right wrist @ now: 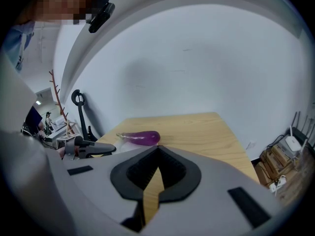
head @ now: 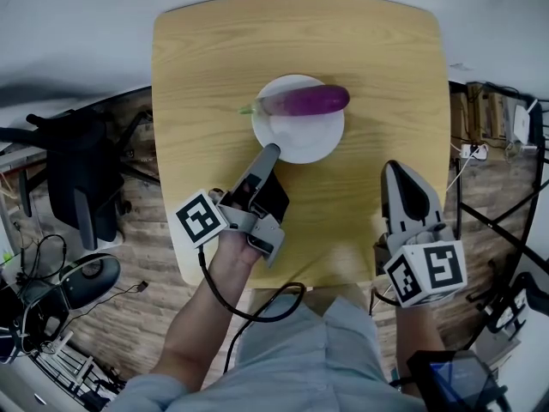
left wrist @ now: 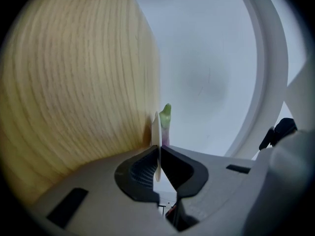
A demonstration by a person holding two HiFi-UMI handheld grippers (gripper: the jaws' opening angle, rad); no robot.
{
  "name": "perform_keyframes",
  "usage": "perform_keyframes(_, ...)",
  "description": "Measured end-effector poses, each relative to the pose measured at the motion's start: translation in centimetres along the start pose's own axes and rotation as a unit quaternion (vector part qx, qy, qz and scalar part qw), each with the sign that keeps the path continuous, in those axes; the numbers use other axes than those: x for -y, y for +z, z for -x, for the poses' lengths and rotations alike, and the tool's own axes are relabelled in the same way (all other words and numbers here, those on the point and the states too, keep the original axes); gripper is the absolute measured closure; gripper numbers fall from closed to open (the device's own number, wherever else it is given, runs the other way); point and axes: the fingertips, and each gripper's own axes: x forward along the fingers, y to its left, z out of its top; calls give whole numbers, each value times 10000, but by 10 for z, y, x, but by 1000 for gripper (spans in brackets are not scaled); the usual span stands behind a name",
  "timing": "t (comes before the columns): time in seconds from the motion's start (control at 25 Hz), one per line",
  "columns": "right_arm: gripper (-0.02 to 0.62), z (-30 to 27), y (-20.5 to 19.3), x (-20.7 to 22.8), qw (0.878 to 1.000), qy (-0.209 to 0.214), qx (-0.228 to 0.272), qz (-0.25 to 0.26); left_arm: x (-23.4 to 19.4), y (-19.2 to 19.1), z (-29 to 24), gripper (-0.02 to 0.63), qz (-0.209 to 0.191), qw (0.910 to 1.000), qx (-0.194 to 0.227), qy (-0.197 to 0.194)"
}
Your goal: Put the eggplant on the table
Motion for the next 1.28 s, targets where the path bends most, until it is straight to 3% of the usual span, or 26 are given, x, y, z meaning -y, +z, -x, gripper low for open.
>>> perform_keyframes(0.44,595,7,2,-2,10000,-23,37,-1,-4,-4,3,591,21,9993,-73,354)
perform_keyframes(0.88,595,12,6,-2,9999,7,103,1,-7,-8,9,529,80,9976,-12,687)
perform_keyframes(1.12,595,15,8,-4,9999,57,137,14,-14,-5,16,494,-132,9936,13,1124)
perform_keyframes(1.28,595,17,8,-6,9999,79,150,15,-17,-1,21,463,-568,9859,-4,1576)
